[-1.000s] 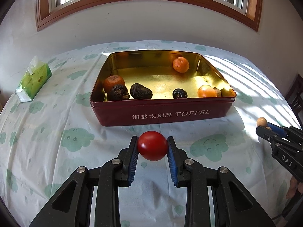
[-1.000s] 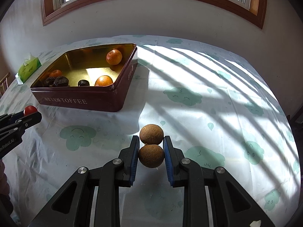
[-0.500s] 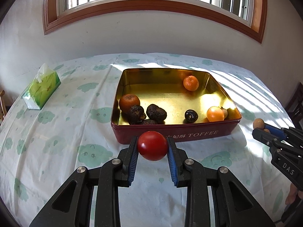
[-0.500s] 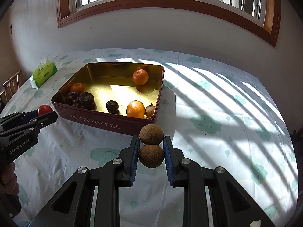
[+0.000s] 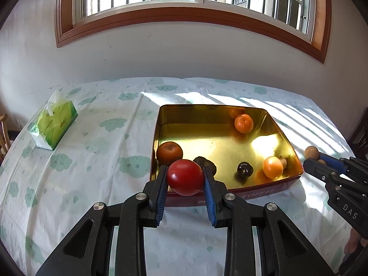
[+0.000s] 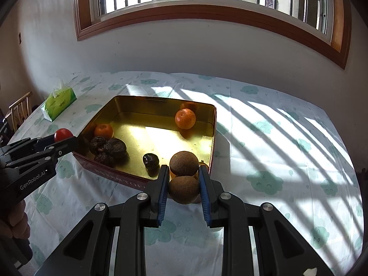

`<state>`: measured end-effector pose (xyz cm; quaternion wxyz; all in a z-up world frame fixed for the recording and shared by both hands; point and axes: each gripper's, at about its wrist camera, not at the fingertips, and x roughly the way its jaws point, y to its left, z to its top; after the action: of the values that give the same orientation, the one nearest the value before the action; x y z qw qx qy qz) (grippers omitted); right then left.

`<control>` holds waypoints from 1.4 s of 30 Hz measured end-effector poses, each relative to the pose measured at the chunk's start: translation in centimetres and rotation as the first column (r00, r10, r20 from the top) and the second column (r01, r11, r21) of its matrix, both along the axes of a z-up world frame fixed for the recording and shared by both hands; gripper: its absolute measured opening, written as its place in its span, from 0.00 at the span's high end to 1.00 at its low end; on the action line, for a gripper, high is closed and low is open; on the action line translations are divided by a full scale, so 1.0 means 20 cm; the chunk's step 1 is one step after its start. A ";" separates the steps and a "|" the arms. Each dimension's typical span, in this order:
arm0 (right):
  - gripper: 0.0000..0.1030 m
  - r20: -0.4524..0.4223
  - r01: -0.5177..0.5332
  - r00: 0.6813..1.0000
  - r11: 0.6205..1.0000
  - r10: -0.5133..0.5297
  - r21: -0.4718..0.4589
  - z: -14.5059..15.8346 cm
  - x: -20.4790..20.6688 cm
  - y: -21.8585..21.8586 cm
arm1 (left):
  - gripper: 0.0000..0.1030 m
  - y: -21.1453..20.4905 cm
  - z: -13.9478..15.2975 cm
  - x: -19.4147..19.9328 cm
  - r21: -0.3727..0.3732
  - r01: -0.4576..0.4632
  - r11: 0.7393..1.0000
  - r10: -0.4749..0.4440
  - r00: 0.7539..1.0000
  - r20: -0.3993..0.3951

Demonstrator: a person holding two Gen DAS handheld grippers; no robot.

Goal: Organize fruits
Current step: 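Carry tomato in left tool over tin while right tool carries kiwis, then open left tool to drop tomato into tin while right tool drops kiwis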

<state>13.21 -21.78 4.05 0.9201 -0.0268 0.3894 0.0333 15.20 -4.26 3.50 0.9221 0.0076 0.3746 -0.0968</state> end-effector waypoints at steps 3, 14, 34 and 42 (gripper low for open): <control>0.77 -0.006 -0.010 1.000 1.000 0.010 0.007 -0.01 0.05 0.02 | 0.70 -0.01 -0.01 0.04 0.009 0.007 1.000 -0.007 1.000 -0.003; 0.77 -0.045 -0.033 0.998 0.999 0.033 0.011 -0.10 0.22 0.09 | 0.70 -0.07 -0.10 0.18 0.047 0.013 0.999 -0.012 0.999 -0.029; 0.77 -0.097 -0.025 0.995 0.999 0.023 -0.024 -0.21 0.38 0.10 | 0.70 -0.11 -0.20 0.27 0.075 0.008 0.997 -0.004 0.999 -0.047; 0.76 -0.102 -0.022 0.995 1.000 0.020 -0.020 -0.23 0.39 0.11 | 0.70 -0.12 -0.20 0.27 0.075 0.006 0.997 -0.003 0.999 -0.042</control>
<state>20.98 -19.65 -0.46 0.8983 -0.0390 0.4359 0.0400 20.63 -6.59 -0.45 0.9129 0.0409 0.3972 -0.0850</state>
